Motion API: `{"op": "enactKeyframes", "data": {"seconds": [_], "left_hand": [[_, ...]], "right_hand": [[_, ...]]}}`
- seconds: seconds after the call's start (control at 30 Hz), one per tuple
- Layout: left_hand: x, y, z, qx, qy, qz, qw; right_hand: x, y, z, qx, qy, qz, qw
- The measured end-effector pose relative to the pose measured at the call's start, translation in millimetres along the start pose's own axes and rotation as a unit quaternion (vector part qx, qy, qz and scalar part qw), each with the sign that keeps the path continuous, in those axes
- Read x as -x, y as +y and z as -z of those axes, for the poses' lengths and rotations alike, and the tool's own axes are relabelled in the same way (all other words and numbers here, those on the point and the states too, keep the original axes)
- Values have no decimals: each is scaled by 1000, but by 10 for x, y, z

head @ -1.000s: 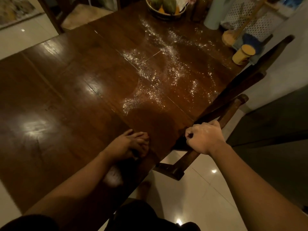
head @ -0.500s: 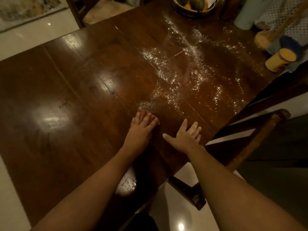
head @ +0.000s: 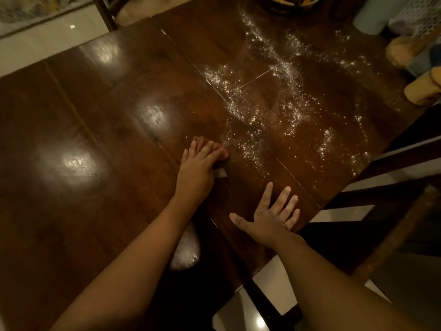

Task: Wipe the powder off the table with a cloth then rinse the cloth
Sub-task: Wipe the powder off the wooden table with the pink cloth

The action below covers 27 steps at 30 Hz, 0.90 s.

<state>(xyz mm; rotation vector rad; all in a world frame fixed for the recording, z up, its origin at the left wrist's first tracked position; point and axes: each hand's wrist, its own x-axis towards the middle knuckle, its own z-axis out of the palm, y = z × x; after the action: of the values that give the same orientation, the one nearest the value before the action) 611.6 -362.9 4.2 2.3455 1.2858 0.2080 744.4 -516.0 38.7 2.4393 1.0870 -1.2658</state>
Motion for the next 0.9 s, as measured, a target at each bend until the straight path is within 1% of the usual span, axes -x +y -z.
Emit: {"op": "enactKeyframes", "data": {"seconds": [0.07, 0.13, 0.17, 0.2, 0.27, 0.33, 0.37, 0.43, 0.53, 0.57, 0.6, 0.67, 0.7, 0.77, 0.8, 0.83, 0.87, 0.9], "left_hand": [[175, -176, 96, -2, -56, -50, 997], [300, -359, 252, 3, -99, -73, 992], [319, -416, 332, 18, -94, -79, 992], [298, -467, 386, 35, -70, -74, 994], [117, -513, 414, 49, 0, -33, 998], [-206, -437, 392, 40, 60, 43, 996], [-392, -386, 375, 26, 75, 75, 994], [-753, -301, 326, 1, 71, 111, 991], [-1161, -180, 272, -26, 41, 122, 991], [-1237, -138, 264, -41, 27, 109, 993], [-1277, -124, 245, -57, 9, 76, 995], [-1217, -189, 256, -81, -36, -35, 995], [-1129, -259, 309, -73, -60, -86, 992], [-876, -489, 423, -15, -87, -164, 983], [-737, -620, 488, 10, -90, -193, 977], [-624, -757, 558, 20, -76, -213, 974], [-571, -893, 621, 24, -46, -215, 975], [-558, -996, 685, 22, -7, -183, 983]], "right_hand": [[19, 7, 17, -4, -11, 3, 1000], [38, 1, 37, -8, -19, 6, 1000], [37, -3, 50, -11, -21, 9, 1000], [39, -13, 62, -15, -24, 11, 1000], [41, -28, 77, -20, -23, 12, 999], [43, -29, 80, -20, -21, 12, 1000], [41, -31, 79, -19, -21, 12, 1000], [48, -37, 88, -20, -22, 13, 999], [48, -40, 88, -22, -25, 14, 999], [46, -36, 85, -23, -25, 14, 999], [44, -31, 81, -24, -25, 14, 999], [39, -26, 82, -25, -27, 14, 999], [38, -29, 87, -25, -30, 14, 999], [36, -33, 99, -25, -33, 13, 999], [30, -35, 102, -24, -33, 13, 999], [26, -36, 104, -23, -32, 12, 999], [23, -35, 104, -23, -31, 12, 999], [21, -34, 102, -23, -30, 12, 999]]}}
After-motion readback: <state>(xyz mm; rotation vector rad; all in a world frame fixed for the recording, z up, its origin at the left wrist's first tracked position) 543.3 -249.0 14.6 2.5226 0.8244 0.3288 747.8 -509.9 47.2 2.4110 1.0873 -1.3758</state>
